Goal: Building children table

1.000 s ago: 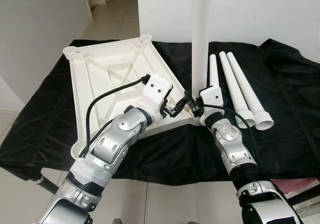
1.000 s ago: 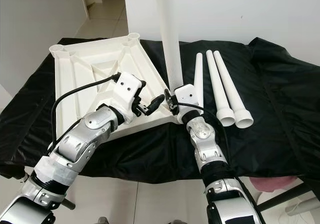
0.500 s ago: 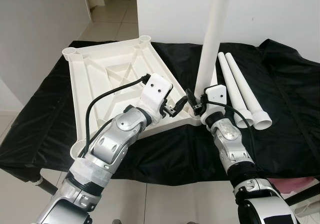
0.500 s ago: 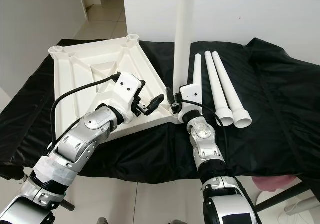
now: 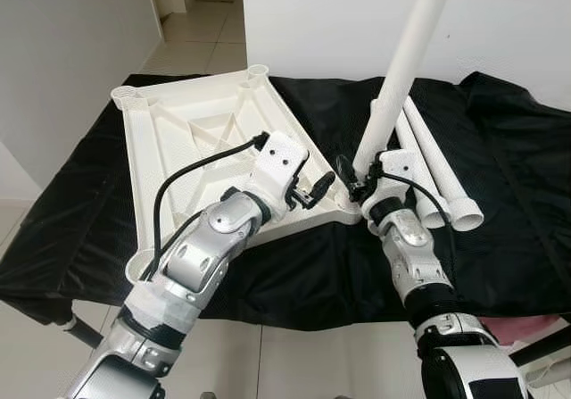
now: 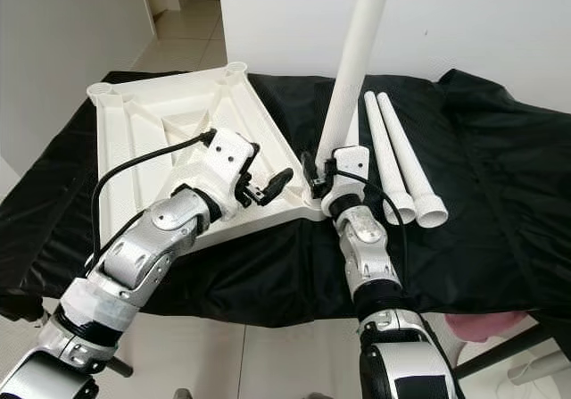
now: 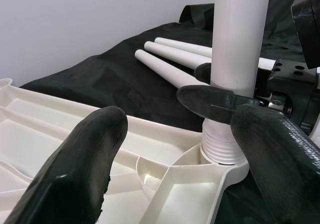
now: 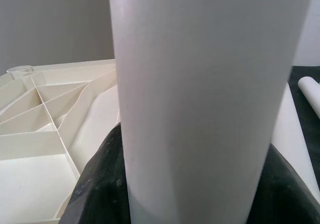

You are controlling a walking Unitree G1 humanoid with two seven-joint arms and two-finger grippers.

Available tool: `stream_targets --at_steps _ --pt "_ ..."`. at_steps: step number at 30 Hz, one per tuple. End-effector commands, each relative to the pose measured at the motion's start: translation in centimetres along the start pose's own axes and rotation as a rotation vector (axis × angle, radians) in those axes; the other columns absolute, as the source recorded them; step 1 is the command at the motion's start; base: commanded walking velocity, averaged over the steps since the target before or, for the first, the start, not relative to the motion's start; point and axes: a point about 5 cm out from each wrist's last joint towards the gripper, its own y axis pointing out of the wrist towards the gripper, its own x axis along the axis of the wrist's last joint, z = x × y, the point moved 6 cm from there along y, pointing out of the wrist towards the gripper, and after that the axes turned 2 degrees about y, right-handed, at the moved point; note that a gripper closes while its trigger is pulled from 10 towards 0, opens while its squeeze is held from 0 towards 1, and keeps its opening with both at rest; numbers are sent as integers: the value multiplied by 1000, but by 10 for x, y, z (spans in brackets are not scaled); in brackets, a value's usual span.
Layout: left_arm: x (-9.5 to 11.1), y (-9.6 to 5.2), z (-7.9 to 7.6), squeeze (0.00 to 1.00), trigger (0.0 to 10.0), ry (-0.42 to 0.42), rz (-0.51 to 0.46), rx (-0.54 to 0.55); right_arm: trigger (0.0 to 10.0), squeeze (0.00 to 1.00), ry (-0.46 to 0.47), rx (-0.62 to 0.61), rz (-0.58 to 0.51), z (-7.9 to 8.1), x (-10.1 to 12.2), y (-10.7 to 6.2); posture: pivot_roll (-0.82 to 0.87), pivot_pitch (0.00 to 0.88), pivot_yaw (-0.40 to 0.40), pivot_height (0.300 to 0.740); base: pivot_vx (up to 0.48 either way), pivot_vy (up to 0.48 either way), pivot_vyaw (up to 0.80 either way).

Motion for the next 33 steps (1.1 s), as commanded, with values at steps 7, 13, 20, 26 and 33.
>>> stream_targets --at_steps 7,13,20,26,33 --pt "6 -1 -2 0 10000 27 -6 -41 10000 0 -68 42 123 10 -38 -16 -35 0 32 740 0 0 0" --pt "6 -2 0 0 10000 29 -4 -32 10000 0 -117 108 130 19 -46 -24 -33 0 32 740 0 0 0" --pt "6 -2 0 0 10000 31 -5 -31 10000 0 -91 83 141 13 -46 -22 -34 0 33 740 0 0 0" --pt "7 -1 1 0 10000 35 -5 -29 10000 0 -54 31 142 8 -42 -16 -32 0 32 740 0 0 0" --pt "8 -1 2 0 10000 38 -7 -30 10000 0 2 -2 137 10 -41 -13 -31 0 31 740 0 0 0"
